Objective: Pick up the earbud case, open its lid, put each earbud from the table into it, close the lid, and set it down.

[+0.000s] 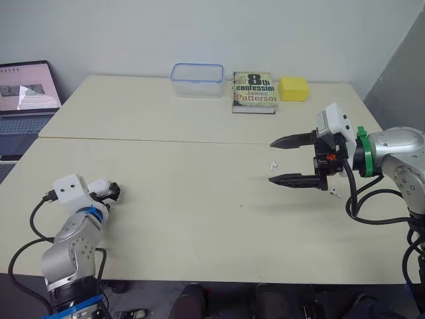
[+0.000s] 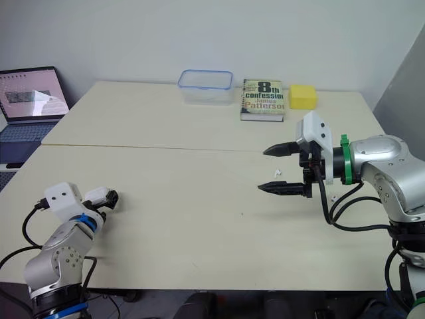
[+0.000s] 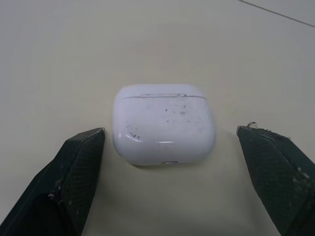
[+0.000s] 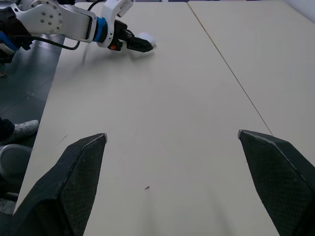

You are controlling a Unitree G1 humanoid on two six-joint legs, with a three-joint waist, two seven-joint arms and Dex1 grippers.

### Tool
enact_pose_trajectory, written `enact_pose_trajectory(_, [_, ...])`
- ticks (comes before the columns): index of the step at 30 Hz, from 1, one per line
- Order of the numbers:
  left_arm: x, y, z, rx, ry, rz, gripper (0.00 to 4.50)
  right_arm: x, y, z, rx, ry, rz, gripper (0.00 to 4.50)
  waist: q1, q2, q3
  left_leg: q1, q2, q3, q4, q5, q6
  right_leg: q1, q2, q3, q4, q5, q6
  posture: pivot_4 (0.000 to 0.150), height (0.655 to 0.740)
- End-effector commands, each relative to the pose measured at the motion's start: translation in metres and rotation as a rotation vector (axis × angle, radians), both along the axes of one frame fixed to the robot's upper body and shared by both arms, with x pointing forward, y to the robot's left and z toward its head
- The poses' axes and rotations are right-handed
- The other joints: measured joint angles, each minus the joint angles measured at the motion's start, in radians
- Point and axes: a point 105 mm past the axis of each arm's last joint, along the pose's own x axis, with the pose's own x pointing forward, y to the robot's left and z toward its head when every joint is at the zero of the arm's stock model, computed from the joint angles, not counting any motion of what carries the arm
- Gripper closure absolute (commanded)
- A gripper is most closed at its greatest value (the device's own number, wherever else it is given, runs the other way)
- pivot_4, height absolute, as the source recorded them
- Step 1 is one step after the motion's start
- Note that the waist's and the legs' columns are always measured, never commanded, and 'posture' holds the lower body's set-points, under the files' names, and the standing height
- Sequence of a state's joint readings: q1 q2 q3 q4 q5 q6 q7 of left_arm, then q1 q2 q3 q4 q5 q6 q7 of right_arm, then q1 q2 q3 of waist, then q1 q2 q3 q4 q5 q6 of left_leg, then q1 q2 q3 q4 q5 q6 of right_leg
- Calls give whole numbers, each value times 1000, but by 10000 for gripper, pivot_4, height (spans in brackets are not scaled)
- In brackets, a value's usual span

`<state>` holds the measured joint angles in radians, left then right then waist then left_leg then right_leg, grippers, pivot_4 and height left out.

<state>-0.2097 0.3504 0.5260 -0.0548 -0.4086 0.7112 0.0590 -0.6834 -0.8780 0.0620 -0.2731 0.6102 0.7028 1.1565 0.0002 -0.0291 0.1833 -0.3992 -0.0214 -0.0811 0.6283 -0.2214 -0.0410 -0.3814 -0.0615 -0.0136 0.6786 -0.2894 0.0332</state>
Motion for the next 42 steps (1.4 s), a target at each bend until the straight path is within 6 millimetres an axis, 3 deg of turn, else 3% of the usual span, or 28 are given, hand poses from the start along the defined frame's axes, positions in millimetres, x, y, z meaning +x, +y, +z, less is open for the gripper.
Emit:
enact_pose_trajectory(1, [2,8,2,42,26,29,0,-3,2,7,4,-39,18,20,0,0,0,0,0,0,0,0,0,0,0,0,0,0,0,1500,7320])
enact_pose_trajectory(11, [5,13,0,40,60,0,0,-6,6,3,10,-31,22,20,-1,0,0,0,0,0,0,0,0,-1,0,0,1,0,0,1500,7320])
enact_pose_trajectory(14, [5,14,-3,43,72,-6,5668,-7,6,3,12,-33,22,0,-1,0,0,0,0,0,0,0,0,-1,0,0,1,0,0,1500,7320])
enact_pose_trajectory(18, [-1,23,-8,92,112,-21,17142,-9,6,4,14,-37,20,0,-1,0,0,0,0,0,0,0,0,-1,0,0,1,0,0,1500,7320])
enact_pose_trajectory(20, [-4,24,-9,119,122,-43,17130,-10,6,4,15,-37,16,0,-1,0,0,0,0,0,0,0,0,-1,0,0,1,0,0,1500,7320])
enact_pose_trajectory(23, [-7,10,-11,194,135,-193,17131,-11,2,3,15,-36,-3,0,-4,0,0,0,1,1,-1,0,0,-3,0,2,1,0,0,1500,7320])
enact_pose_trajectory(25, [-5,-21,-7,266,88,-391,17131,-12,-1,2,19,-31,-27,0,-3,1,0,0,0,2,-1,0,0,-3,0,3,1,0,0,1500,7320])
enact_pose_trajectory(29, [-10,-111,1,378,-65,-881,17131,-17,-14,-10,6,36,-100,0,21,2,1,-1,-2,0,-1,-1,1,-3,-8,3,-1,0,0,1500,7320])
enact_pose_trajectory(31, [-13,-131,1,416,-102,-994,17131,-19,-17,-16,2,67,-131,0,30,2,0,-2,-3,0,0,-1,1,-2,-9,2,-3,0,-1,1500,7320])
enact_pose_trajectory(33, [-17,-164,9,350,-227,-1147,17130,-25,-18,-26,18,163,-157,0,28,2,1,-3,-1,0,0,-1,2,-2,-8,2,-4,1,-2,1500,7320])
enact_pose_trajectory(35, [-26,-196,15,389,-337,-1338,17131,-32,-16,-40,15,274,-186,0,25,2,1,-3,-1,0,0,-1,2,-2,-8,2,-4,1,-2,1500,7320])
enact_pose_trajectory(38, [-34,-226,23,472,-480,-1532,17131,-43,-3,-52,58,447,-184,0,19,2,1,-4,-1,1,-1,-1,2,-3,-8,2,-4,1,-2,1500,7320])
enact_pose_trajectory(42, [-37,-242,36,530,-624,-1635,17131,-47,12,-61,103,551,-187,0,7,2,1,-3,1,2,-1,-1,2,-4,-2,1,-1,1,-2,1500,7320])
